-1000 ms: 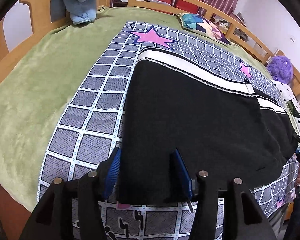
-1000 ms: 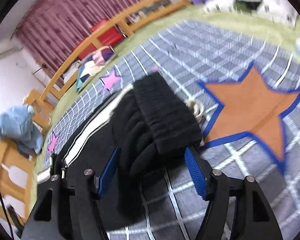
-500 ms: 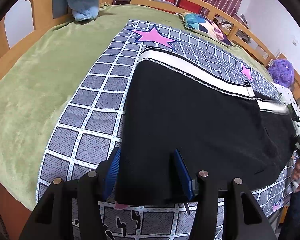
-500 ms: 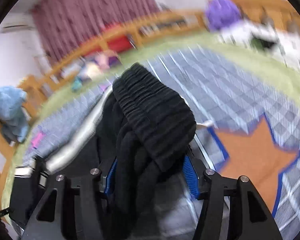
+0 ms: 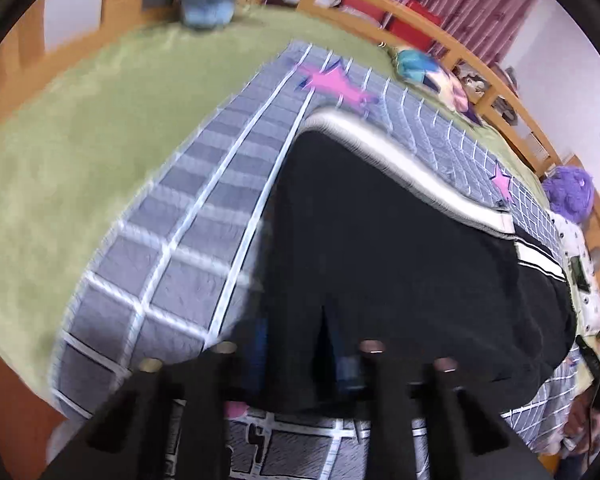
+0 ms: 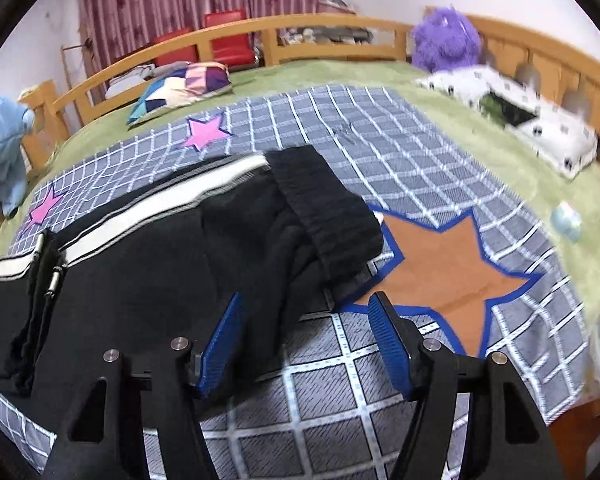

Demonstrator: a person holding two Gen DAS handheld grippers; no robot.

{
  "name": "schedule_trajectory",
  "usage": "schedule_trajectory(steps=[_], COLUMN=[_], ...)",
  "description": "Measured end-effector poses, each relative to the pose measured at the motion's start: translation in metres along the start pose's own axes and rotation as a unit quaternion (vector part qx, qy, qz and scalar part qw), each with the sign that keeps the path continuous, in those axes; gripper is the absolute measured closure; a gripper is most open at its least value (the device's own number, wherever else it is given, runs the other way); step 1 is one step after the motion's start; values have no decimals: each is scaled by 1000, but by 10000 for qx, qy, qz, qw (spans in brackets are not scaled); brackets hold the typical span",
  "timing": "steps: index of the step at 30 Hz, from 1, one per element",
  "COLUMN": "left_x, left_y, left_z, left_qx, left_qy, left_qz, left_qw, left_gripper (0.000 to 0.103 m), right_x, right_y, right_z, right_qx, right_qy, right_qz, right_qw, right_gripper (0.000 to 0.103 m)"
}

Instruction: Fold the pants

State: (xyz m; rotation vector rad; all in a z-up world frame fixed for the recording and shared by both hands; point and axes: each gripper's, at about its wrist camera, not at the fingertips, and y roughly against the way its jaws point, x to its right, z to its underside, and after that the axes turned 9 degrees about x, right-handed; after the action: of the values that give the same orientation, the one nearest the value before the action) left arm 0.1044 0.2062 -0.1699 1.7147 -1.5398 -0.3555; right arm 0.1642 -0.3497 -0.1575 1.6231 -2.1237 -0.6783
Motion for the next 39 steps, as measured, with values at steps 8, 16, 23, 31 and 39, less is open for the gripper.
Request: schedule_trajectory(steps=[8, 16, 23, 31, 39], left_x=[126, 245, 317, 307, 260], left_y=[54, 50, 11, 14, 29], left_z=[-18, -10, 28, 43, 28], left_qx=[908, 722, 19, -233, 14], left_qy=[-1698, -2138, -2391, -2346, -2246], left_qz=[-386, 633, 1346, 1555, 1280], left_qw=[9805, 9721, 9616, 9593, 9660], left_gripper=[86, 87, 86, 81, 72], right_x=[-26, -25, -1, -14, -69], right_y=[32, 34, 36, 16, 14], right_z=[-4, -9, 10, 25, 15], right_qx=[319, 373, 257, -184, -309], right_qy=[386, 534, 30, -198, -396], right_qz=[-69, -535, -1141, -1526, -2141], right_qw=[9987, 9964, 9931, 9879, 9755], right_gripper=[38, 38, 38, 38, 38])
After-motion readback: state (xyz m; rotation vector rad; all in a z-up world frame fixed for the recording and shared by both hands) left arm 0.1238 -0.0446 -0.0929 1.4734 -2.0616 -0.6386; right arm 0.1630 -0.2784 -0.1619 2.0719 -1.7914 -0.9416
